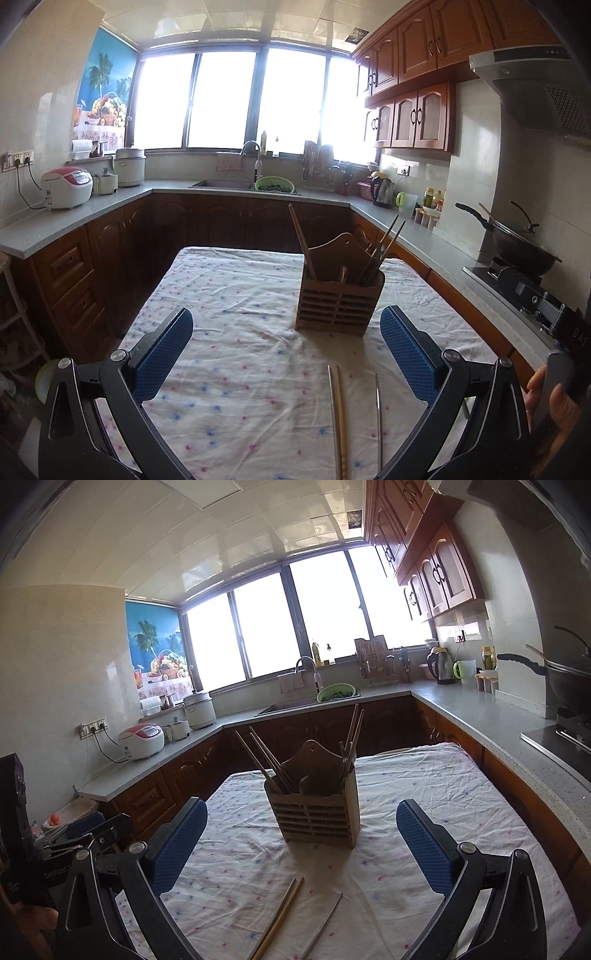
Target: Organize utensils
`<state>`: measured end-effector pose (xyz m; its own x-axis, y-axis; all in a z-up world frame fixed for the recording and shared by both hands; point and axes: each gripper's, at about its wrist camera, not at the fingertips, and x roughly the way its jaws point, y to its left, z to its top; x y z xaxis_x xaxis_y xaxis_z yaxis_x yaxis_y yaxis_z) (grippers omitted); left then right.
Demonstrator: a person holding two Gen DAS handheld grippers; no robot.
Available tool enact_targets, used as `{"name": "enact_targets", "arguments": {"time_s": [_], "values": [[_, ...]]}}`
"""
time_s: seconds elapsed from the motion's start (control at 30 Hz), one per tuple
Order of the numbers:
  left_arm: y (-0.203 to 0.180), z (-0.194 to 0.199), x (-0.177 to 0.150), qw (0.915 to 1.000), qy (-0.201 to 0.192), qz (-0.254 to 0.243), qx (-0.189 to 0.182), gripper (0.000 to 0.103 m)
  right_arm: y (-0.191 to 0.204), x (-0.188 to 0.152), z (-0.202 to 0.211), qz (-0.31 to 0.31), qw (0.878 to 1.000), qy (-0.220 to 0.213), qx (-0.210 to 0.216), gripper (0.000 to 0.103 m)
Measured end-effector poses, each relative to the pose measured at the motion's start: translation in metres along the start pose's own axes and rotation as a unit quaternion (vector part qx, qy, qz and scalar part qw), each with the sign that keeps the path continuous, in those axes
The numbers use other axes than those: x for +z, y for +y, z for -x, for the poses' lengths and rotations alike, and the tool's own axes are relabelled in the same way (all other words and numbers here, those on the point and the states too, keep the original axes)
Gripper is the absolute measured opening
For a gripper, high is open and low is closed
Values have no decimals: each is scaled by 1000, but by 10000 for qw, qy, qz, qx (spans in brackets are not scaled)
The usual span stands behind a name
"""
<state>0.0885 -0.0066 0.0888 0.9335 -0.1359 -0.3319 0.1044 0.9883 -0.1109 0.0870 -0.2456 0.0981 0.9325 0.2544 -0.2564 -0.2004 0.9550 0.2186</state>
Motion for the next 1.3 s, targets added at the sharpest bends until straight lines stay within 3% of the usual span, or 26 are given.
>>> {"name": "enact_targets", "arguments": {"time_s": [0.2,0.33,0.67,0.9,1.3], "values": [[-11,19,-15,9997,-110,-217,95,103,6,2,30,95,9994,-321,-6,103],[-11,18,-40,9998,16,-170,133,103,5,-24,32,113,9996,-213,-151,103],[1,24,-100,9967,-256,-143,751,103,1,-101,41,359,9985,-85,-396,103],[6,20,-133,9958,-32,-69,918,103,2,-133,47,560,9973,-93,-462,103],[1,19,-147,9947,8,-186,1007,103,-8,-149,50,486,9971,-127,-580,103]]}}
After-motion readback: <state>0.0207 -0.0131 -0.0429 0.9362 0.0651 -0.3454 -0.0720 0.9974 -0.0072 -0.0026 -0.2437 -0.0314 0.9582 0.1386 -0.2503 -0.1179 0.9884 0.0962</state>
